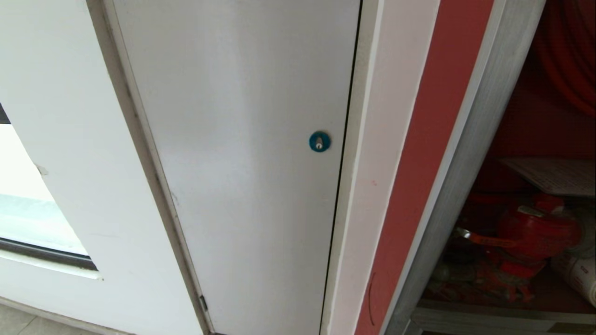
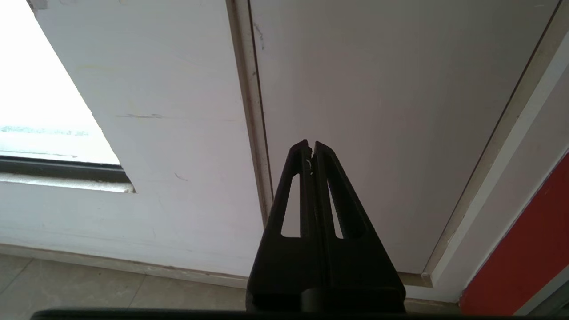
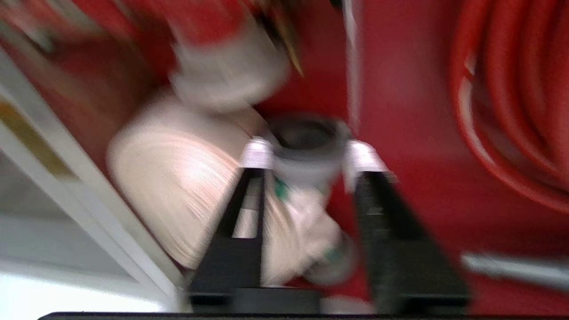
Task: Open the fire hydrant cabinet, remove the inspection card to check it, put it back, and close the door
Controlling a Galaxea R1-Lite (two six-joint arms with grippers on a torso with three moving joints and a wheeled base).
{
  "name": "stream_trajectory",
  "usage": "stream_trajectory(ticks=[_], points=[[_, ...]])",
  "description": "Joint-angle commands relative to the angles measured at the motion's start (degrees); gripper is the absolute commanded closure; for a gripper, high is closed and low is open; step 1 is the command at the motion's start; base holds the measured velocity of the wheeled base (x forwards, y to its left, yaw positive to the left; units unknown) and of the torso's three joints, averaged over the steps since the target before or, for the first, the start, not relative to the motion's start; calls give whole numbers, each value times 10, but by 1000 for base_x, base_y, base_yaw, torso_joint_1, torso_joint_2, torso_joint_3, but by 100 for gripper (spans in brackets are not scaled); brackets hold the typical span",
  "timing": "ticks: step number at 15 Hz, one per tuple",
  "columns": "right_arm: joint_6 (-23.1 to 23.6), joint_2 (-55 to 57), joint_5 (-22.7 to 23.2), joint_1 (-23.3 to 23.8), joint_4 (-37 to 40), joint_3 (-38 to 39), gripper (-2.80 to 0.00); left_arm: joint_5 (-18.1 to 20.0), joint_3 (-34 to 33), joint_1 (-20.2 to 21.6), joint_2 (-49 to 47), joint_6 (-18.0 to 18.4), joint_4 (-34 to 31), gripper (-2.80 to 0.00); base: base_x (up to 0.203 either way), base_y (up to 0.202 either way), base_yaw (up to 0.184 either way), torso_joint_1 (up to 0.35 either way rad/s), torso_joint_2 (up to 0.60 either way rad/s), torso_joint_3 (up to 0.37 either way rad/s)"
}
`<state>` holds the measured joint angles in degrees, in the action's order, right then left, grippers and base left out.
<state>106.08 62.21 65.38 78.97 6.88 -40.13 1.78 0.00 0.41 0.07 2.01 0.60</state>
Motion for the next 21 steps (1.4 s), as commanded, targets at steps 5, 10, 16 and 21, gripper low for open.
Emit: stream_trajectory(ticks=[5, 10, 16, 21], points=[[4, -11, -8, -57, 26, -20, -280, 0, -4, 0, -1, 0, 0, 0, 0, 0, 0, 0, 0, 0], [4, 15, -72, -148, -8, -56, -280, 0, -4, 0, -1, 0, 0, 0, 0, 0, 0, 0, 0, 0], [-5, 64, -139, -203, -59, -72, -280, 0, -4, 0, -1, 0, 0, 0, 0, 0, 0, 0, 0, 0], [-9, 120, -179, -255, -122, -83, -280, 0, -4, 0, -1, 0, 0, 0, 0, 0, 0, 0, 0, 0]])
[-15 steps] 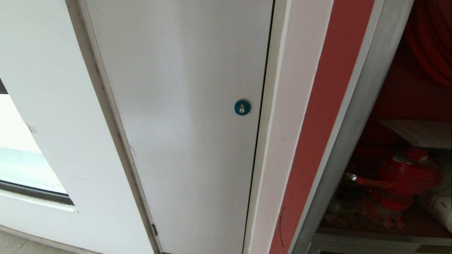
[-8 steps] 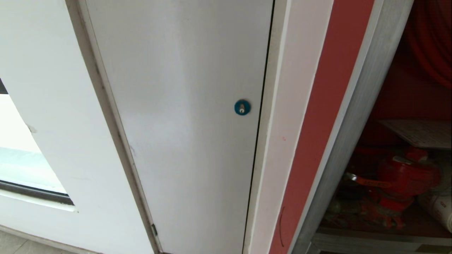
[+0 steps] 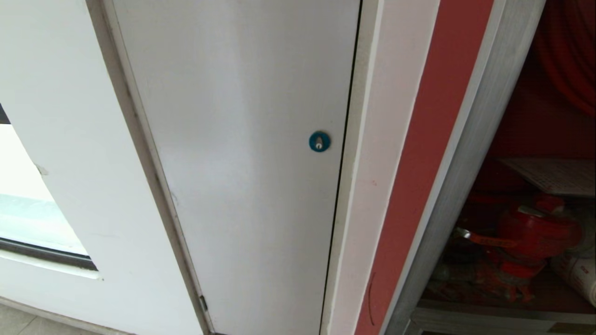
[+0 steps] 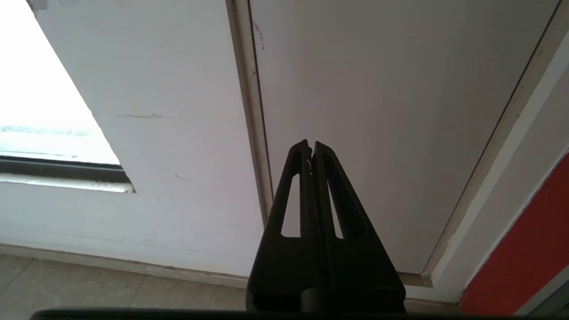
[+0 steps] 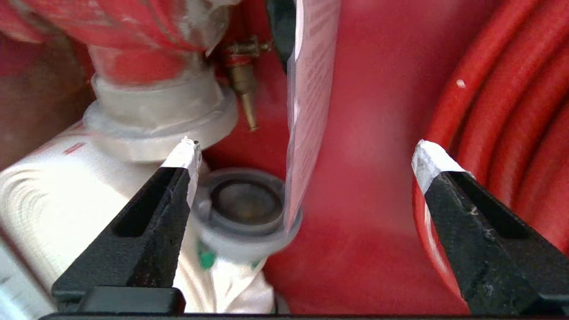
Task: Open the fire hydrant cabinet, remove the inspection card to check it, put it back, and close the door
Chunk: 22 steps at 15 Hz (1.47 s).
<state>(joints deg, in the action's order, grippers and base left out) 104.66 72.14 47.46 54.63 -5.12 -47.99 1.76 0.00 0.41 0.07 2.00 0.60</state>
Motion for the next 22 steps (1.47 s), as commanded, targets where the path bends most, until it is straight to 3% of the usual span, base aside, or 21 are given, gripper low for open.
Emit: stream_trajectory(ticks=[1, 5, 8, 11, 14, 15, 22], points=[[5, 28, -10, -23, -2, -11, -280, 0, -4, 0, -1, 0, 0, 0, 0, 0, 0, 0, 0, 0], [-11, 57, -44, -61, -19, -24, -280, 0, -4, 0, -1, 0, 0, 0, 0, 0, 0, 0, 0, 0], [-14, 96, -69, -88, -78, -31, -280, 0, -4, 0, -1, 0, 0, 0, 0, 0, 0, 0, 0, 0], [-44, 107, -96, -123, -99, -35, -280, 0, -4, 0, -1, 0, 0, 0, 0, 0, 0, 0, 0, 0], [-53, 114, -110, -132, -115, -38, -280, 0, -4, 0, -1, 0, 0, 0, 0, 0, 0, 0, 0, 0], [-53, 114, -110, -131, -116, -38, 0, 0, -4, 0, -1, 0, 0, 0, 0, 0, 0, 0, 0, 0], [-52, 76, -109, -119, -114, -17, 0, 0, -4, 0, -1, 0, 0, 0, 0, 0, 0, 0, 0, 0]])
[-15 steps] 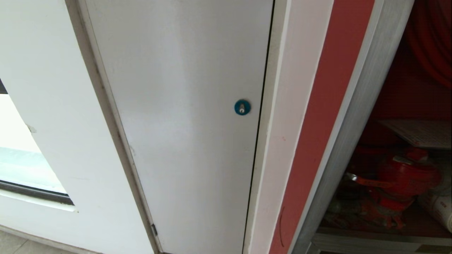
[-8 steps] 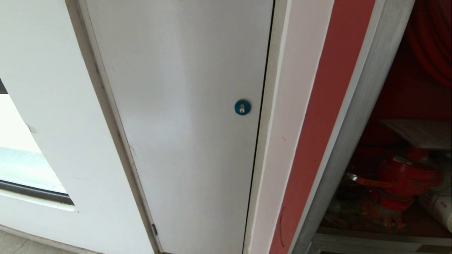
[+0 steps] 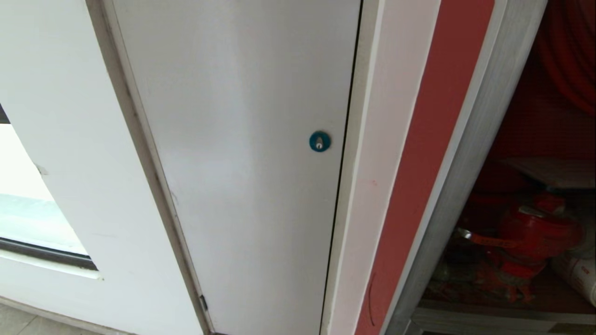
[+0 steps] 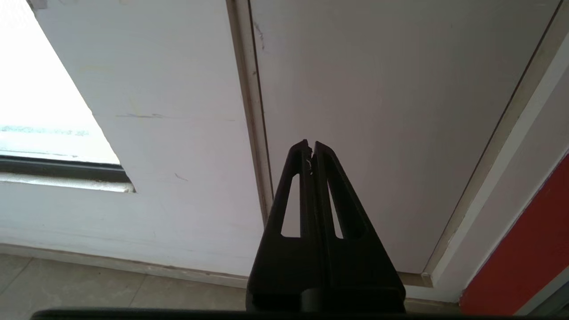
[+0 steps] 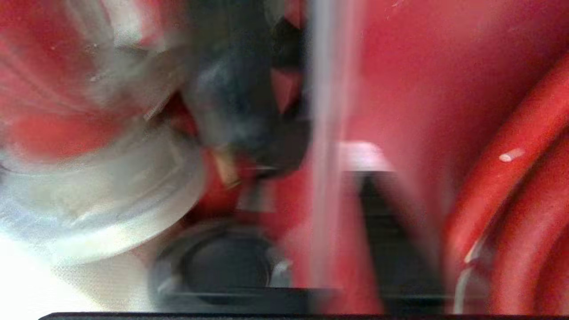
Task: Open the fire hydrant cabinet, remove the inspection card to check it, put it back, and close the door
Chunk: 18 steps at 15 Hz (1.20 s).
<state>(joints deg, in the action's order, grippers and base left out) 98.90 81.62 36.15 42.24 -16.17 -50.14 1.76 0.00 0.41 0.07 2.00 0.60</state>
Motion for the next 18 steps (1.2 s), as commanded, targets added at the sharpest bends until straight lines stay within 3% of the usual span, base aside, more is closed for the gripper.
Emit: stream_trajectory(ticks=[1, 5, 9, 14, 16, 18], points=[[6, -29, 5, 11, -3, 9, 0, 0, -4, 0, -1, 0, 0, 0, 0, 0, 0, 0, 0, 0], [5, -80, 16, 39, 0, 35, 0, 0, -4, 0, -1, 0, 0, 0, 0, 0, 0, 0, 0, 0], [4, -135, 57, 82, 3, 64, 0, 0, -4, 0, -1, 0, 0, 0, 0, 0, 0, 0, 0, 0], [3, -237, 155, 182, 150, 68, 0, 0, -4, 0, -1, 0, 0, 0, 0, 0, 0, 0, 0, 0], [-16, -268, 183, 205, 177, 66, 0, 0, -4, 0, -1, 0, 0, 0, 0, 0, 0, 0, 0, 0], [-67, -303, 189, 207, 185, 66, 0, 0, -4, 0, -1, 0, 0, 0, 0, 0, 0, 0, 0, 0]])
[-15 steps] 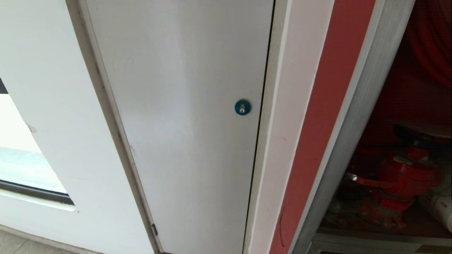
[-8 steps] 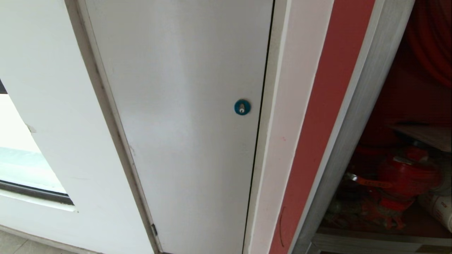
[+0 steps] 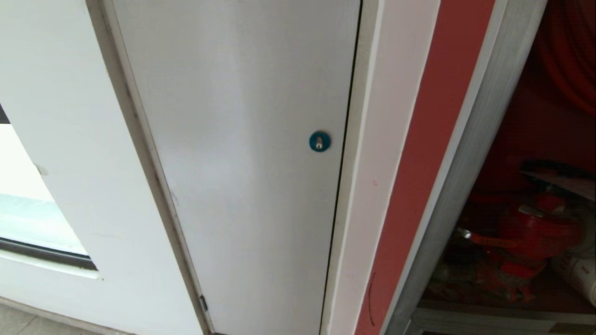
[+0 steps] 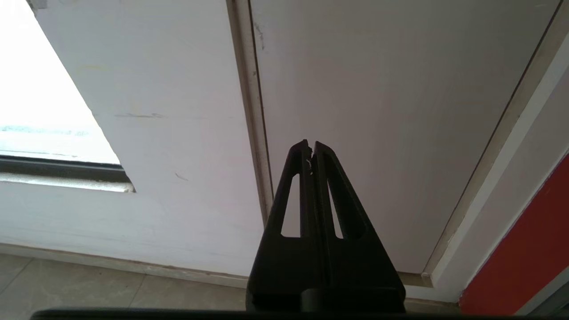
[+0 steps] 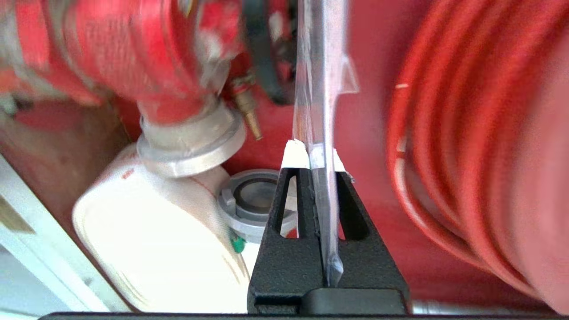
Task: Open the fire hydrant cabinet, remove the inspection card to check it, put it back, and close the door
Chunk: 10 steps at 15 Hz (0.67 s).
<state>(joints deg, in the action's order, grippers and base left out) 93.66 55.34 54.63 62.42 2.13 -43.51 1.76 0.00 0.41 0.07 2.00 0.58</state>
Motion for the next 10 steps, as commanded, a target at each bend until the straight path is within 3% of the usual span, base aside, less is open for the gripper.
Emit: stream_trajectory(ticks=[1, 5, 10], points=[[-43, -58, 6, 5, 15, 0, 0, 0, -4, 0, -1, 0, 0, 0, 0, 0, 0, 0, 0, 0], [-115, -93, 9, 5, 150, -25, 0, 0, -4, 0, -1, 0, 0, 0, 0, 0, 0, 0, 0, 0], [-140, -118, 8, 4, 323, -84, 0, 0, -4, 0, -1, 0, 0, 0, 0, 0, 0, 0, 0, 0]])
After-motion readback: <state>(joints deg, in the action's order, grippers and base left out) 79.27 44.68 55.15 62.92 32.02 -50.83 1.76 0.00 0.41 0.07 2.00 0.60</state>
